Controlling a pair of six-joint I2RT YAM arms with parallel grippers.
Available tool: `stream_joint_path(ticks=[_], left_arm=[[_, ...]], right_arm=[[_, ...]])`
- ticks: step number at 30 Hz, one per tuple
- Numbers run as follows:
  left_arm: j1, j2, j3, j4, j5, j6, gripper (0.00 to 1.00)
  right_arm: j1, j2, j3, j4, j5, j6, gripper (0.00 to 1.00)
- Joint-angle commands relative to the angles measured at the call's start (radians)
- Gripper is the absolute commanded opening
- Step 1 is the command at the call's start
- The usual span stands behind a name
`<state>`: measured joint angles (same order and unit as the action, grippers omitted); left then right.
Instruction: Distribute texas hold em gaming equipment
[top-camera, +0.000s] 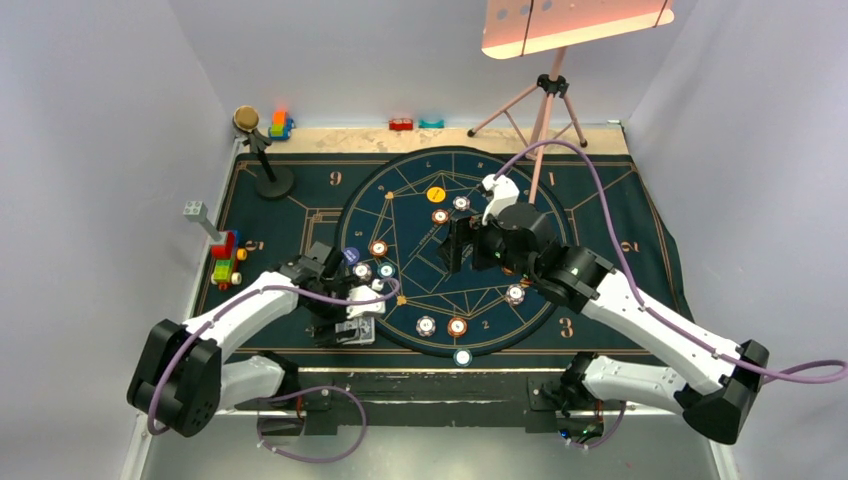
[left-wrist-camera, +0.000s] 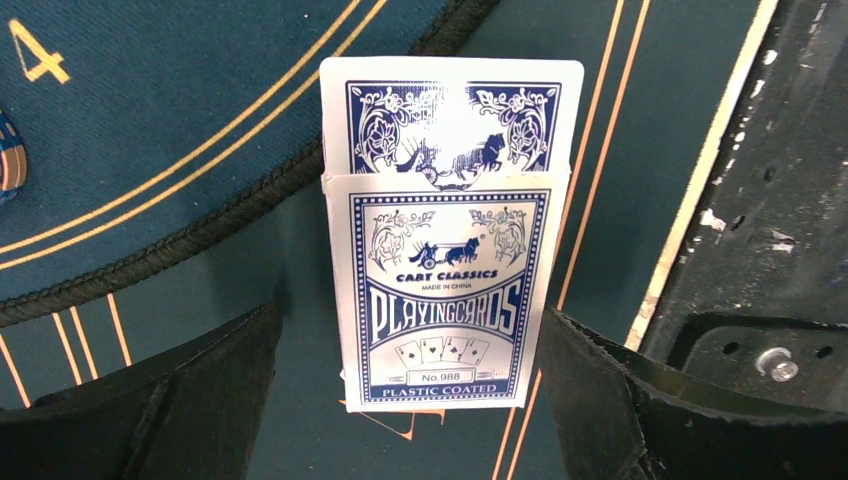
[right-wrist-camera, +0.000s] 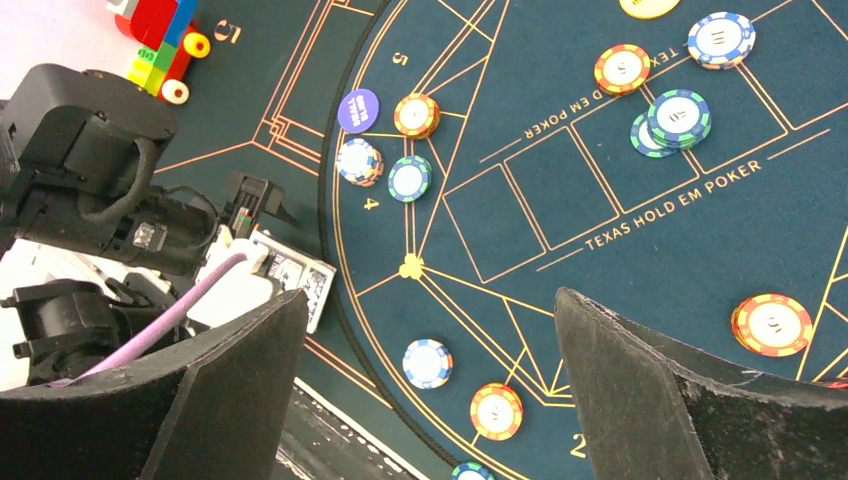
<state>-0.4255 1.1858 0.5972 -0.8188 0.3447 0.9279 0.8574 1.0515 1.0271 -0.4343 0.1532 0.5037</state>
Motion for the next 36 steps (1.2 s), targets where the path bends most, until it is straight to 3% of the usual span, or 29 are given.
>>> stream_joint_path(ticks=[1,9,15,23,31,36], left_arm=[[-0.040,-0.012,-0.024,0.080,-0.056,-0.008,1.00],[-0.057,-0.044,-0.071,0.135,-0.070,0.013,0.99],[-0.058,-0.064,-0.065,0.101,-0.036,0.011,0.65],[-0.057,-0.092,-0.042,0.045,-0.008,-0.008,0.28],[-0.054,-0.224,0.082,-0.119,0.003,-0.101,0.01],[-0.052,-0.270,0.218,-0.233,0.058,-0.192,0.00]], right_arm=[[-0.031,-0.018,-0.012,0.033,-0.046,0.003,0.98],[-0.058,-0.001,-0.032,0.081,-0.100,0.003,0.98],[-0.064,0.008,-0.038,0.090,-0.133,0.014,0.97],[-0.067,0.041,-0.041,0.114,-0.183,0.036,0.97],[-0.065,0.102,-0.065,0.199,-0.315,0.087,0.98],[-0.065,0.130,-0.081,0.306,-0.414,0.145,0.98]])
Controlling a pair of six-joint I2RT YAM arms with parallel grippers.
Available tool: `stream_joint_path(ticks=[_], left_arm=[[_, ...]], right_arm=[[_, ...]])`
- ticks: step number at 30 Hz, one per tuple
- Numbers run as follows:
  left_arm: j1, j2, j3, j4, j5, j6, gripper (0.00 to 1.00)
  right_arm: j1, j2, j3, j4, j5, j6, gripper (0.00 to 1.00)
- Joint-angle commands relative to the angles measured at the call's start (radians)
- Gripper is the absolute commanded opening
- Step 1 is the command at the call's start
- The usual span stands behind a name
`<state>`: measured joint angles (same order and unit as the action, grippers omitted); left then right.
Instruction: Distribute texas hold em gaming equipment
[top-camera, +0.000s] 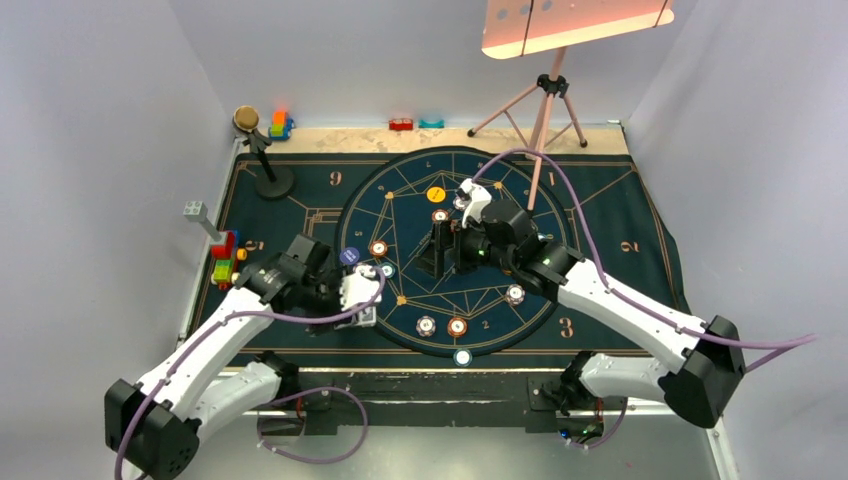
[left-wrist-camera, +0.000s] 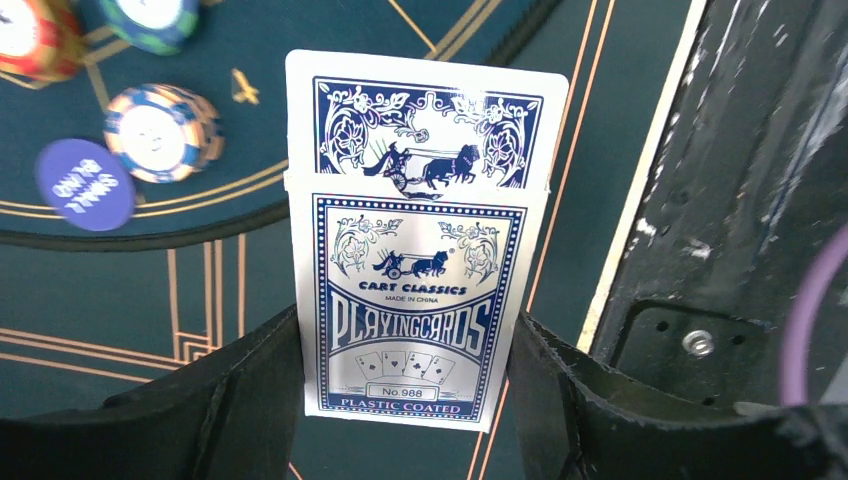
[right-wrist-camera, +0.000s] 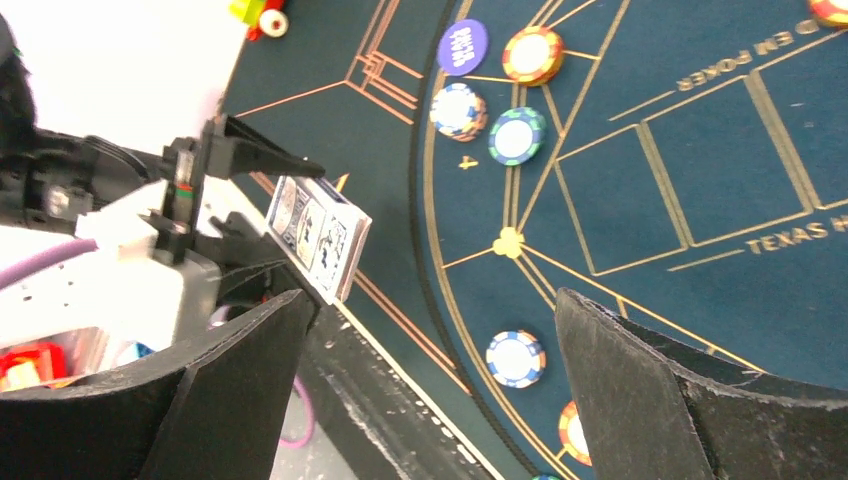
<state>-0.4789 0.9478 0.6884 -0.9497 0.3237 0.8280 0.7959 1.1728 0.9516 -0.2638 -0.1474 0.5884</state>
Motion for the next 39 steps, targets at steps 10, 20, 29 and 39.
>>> stream_joint_path(ticks=[10,20,29,39], left_arm=[[0.002,0.043,0.391,-0.213,0.098,-0.234,0.00],[0.002,0.115,0.549,-0.231,0.075,-0.301,0.00],[0.002,0.121,0.576,-0.220,0.064,-0.325,0.00],[0.002,0.090,0.579,-0.191,0.042,-0.365,0.05]], right_arm=[[0.037,0.129,0.006,0.412,-0.335,0.178,0.98],[0.093,0.282,0.093,0.526,-0.392,0.230,0.98],[0.106,0.375,0.126,0.645,-0.418,0.315,0.71],[0.105,0.393,0.118,0.697,-0.450,0.376,0.14]])
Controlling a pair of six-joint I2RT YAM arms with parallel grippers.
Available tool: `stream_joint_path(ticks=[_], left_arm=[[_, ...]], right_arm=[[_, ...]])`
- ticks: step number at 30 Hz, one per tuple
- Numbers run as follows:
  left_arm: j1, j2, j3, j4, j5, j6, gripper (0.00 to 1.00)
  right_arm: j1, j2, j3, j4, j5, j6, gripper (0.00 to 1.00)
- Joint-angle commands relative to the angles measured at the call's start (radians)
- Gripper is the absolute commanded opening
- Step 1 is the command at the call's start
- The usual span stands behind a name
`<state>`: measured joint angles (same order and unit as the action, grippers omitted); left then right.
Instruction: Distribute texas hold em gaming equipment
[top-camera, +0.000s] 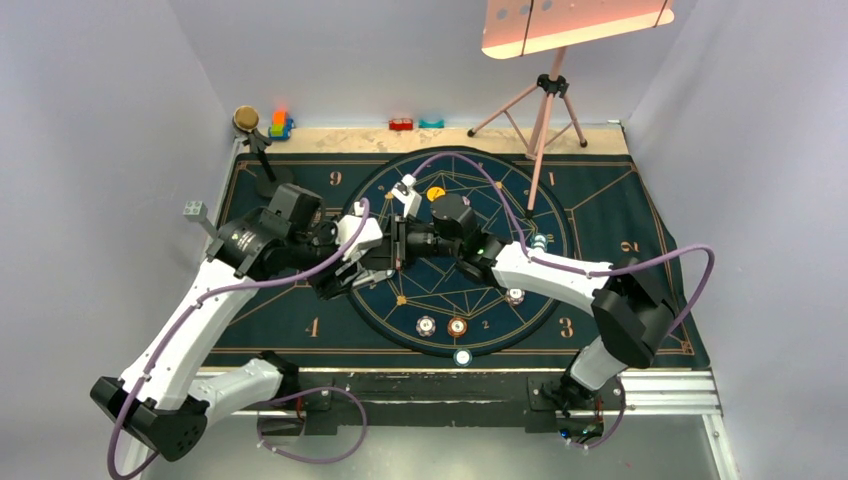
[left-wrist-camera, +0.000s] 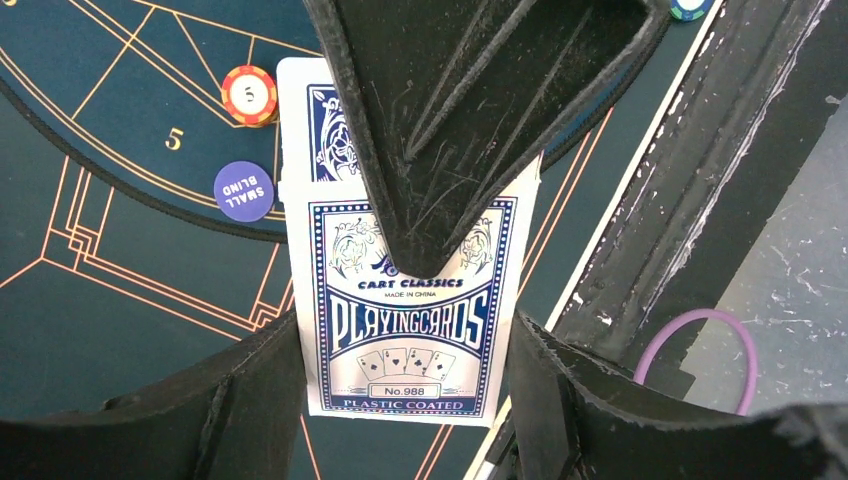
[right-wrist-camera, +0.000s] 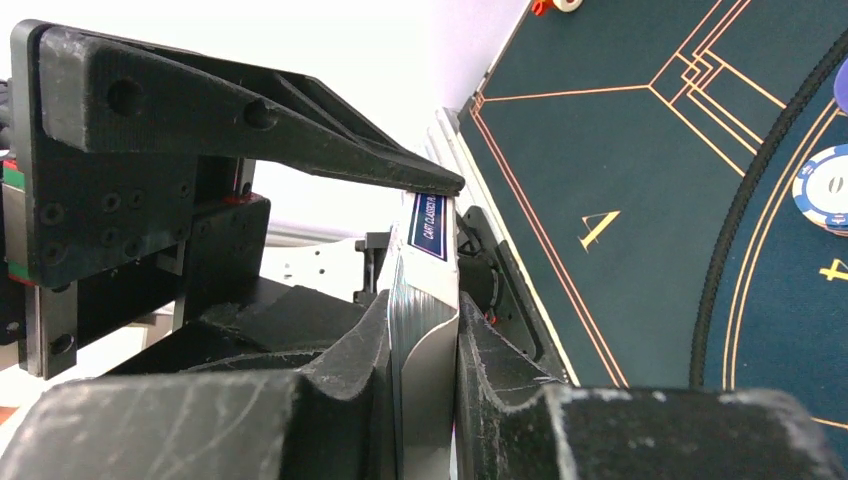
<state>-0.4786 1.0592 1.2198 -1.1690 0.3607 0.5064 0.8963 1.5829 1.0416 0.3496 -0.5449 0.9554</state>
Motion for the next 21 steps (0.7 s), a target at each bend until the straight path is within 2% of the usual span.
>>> stream_joint_path(ticks=[1,2,3,4,6,7,13,21], left_arm=[[0.002,-0.020,0.050,0.029,0.008,-0.047,0.11],[0.002,-0.018,0.051,0.028,0.011,-0.046,0.23],[0.002,-0.018,0.055,0.026,0.011,-0.049,0.40],[0.002,-0.018,0.060,0.026,0.011,-0.056,0.62],[0.002,-0.026,0.068,0.023,0.007,-0.068,0.96],[0.004,-0.031,0.070,0.023,0.004,-0.073,0.99],[0.022,-0.078,0.062,0.025,0.014,-0.057,1.00],[0.117,-0.064,0.085,-0.048,0.217,0.015,1.00]], right_arm=[[0.005,-0.019,0.025,0.088,-0.055,0.011,0.12],[0.005,-0.020,0.024,0.088,-0.057,0.013,0.12],[0.005,-0.021,0.023,0.089,-0.060,0.017,0.11],[0.005,-0.021,0.023,0.088,-0.063,0.017,0.10],[0.004,-0.018,0.031,0.078,-0.069,0.017,0.10],[0.005,-0.017,0.036,0.075,-0.074,0.017,0.10],[0.004,-0.007,0.053,0.062,-0.078,0.020,0.08],[0.004,-0.036,0.074,0.028,-0.063,0.007,0.07]])
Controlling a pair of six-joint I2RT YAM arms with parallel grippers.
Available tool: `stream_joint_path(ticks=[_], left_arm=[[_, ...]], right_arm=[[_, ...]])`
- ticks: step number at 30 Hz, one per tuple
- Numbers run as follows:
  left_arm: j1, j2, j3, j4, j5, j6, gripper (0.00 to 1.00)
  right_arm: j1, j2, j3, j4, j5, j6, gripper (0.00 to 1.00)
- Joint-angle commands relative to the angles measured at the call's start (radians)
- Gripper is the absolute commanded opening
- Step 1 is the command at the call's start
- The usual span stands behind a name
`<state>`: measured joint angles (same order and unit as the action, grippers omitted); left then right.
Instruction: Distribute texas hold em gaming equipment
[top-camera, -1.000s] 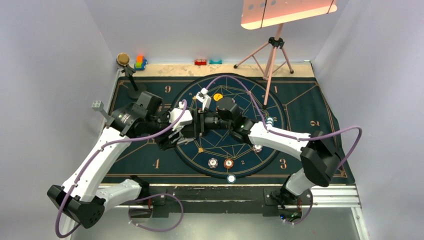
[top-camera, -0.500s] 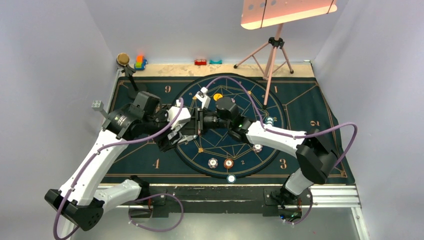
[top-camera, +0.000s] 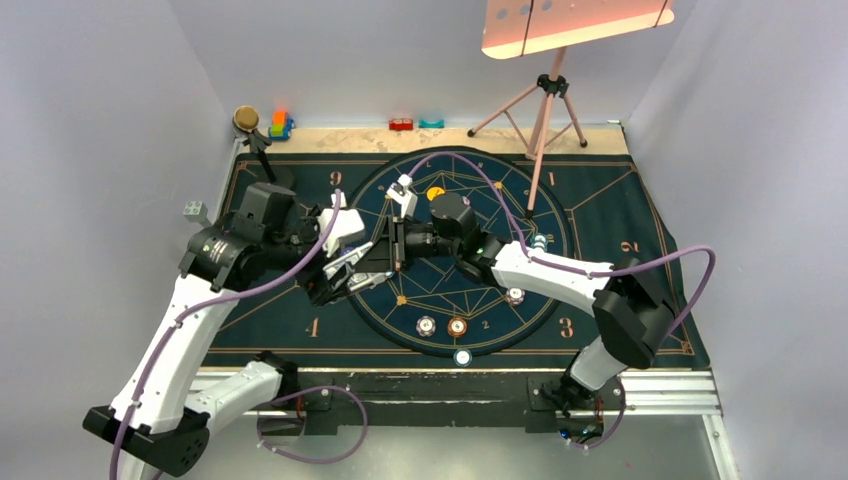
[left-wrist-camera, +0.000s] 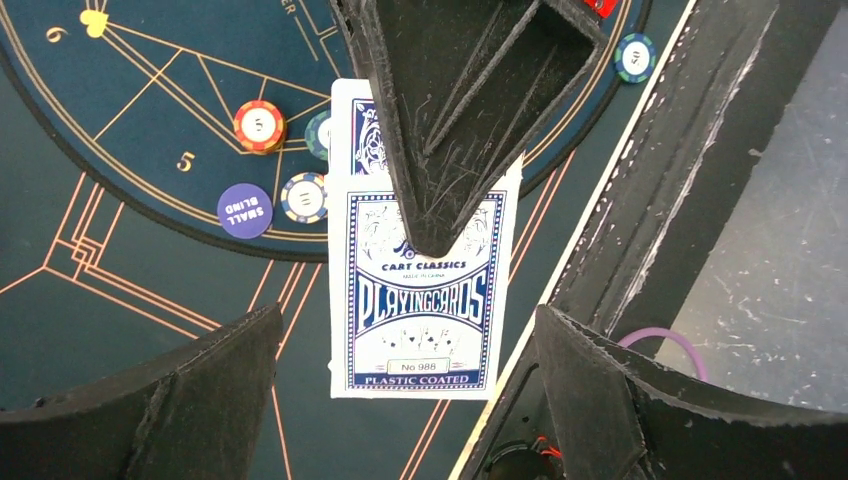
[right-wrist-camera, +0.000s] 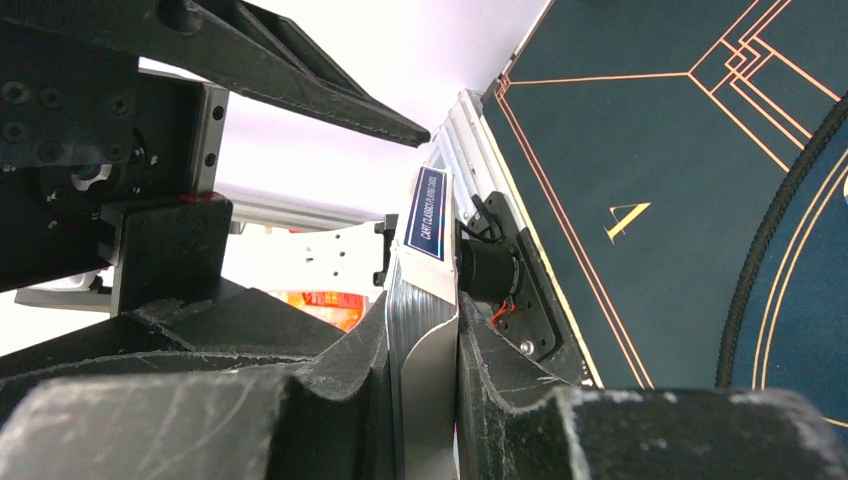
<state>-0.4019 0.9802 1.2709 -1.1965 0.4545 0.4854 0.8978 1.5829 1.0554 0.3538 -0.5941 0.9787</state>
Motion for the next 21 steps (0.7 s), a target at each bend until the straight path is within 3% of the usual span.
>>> stream_joint_path(ticks=[1,7,21], left_arm=[[0.047,0.015,0.034,-0.022,0.142,0.044,1.00],[0.064,-0.068,-0.068,0.041,0.226,0.137,1.00],[0.069,-0.008,-0.104,0.156,0.156,0.179,1.00]], right_arm=[[0.003,-0.037,0.060,0.023,-0.015,-0.017,0.07],[0.003,-0.037,0.068,0.013,-0.011,-0.015,0.07],[0.006,-0.018,0.079,0.063,-0.032,0.037,0.06]])
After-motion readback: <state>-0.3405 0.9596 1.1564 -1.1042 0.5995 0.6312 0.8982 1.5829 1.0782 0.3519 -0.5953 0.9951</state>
